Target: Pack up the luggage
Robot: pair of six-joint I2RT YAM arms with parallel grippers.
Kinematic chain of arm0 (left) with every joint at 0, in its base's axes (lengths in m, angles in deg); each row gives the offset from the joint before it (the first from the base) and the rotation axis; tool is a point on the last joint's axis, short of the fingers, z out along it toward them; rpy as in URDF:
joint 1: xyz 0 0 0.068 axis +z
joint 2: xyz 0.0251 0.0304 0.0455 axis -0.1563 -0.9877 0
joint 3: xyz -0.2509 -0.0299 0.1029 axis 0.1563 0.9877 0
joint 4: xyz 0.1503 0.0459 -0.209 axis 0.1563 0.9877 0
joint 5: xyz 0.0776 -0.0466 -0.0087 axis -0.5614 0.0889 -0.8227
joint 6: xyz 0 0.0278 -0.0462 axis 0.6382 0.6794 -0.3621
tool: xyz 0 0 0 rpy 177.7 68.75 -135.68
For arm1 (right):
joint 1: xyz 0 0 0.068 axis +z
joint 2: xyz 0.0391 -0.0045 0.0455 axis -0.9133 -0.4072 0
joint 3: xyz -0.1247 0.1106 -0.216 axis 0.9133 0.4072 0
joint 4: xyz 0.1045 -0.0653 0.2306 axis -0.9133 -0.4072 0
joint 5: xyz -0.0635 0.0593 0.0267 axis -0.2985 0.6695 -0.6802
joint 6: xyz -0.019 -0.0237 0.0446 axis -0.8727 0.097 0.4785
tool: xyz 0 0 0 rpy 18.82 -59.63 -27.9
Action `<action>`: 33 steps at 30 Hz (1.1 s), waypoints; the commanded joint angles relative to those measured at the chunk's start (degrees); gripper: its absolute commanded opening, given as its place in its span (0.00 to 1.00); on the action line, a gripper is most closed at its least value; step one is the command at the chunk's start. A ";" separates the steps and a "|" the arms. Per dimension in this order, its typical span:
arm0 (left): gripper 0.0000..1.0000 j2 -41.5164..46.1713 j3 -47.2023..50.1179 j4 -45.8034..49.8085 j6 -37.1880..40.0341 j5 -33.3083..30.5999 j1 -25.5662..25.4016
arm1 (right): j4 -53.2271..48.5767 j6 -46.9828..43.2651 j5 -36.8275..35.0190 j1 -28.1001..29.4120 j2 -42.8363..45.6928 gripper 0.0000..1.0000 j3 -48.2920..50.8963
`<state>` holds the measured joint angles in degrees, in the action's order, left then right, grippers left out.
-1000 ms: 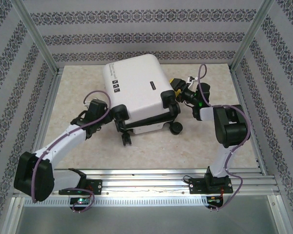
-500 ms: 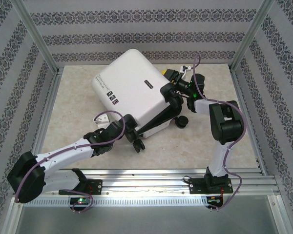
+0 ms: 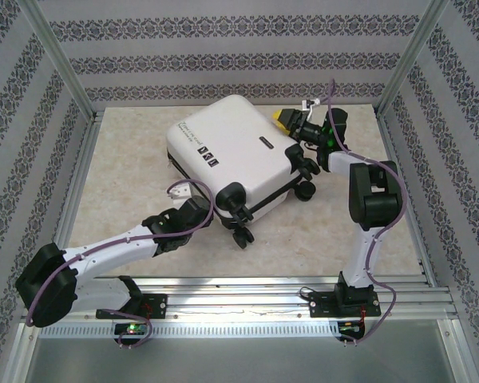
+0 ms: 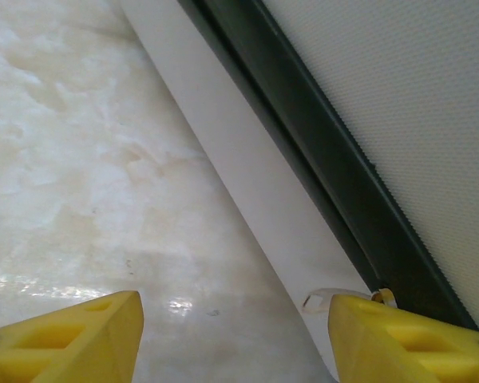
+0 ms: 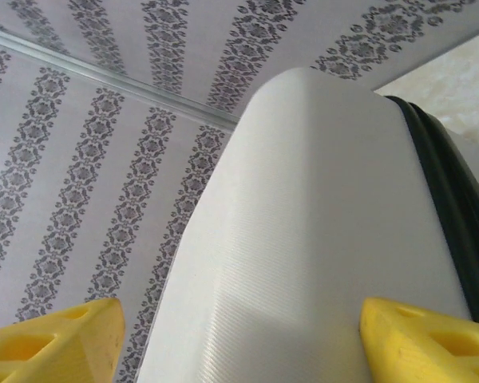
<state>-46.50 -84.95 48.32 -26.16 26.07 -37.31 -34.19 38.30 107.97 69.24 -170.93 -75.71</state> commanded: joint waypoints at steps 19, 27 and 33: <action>0.62 -3.10 -3.14 -22.08 -0.50 5.75 -3.24 | -5.67 0.55 7.15 8.11 -4.88 0.74 -14.42; 0.65 1.75 -2.79 -18.15 2.03 1.42 -3.18 | -10.49 -3.71 6.85 4.88 -0.36 0.74 -13.10; 0.71 8.52 -5.02 -11.70 9.28 -3.76 -2.00 | -20.59 -13.70 3.67 2.31 8.49 0.73 -8.54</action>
<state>-41.15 -87.11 35.90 -22.09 26.64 -39.98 -47.99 31.46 112.76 72.45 -167.58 -86.13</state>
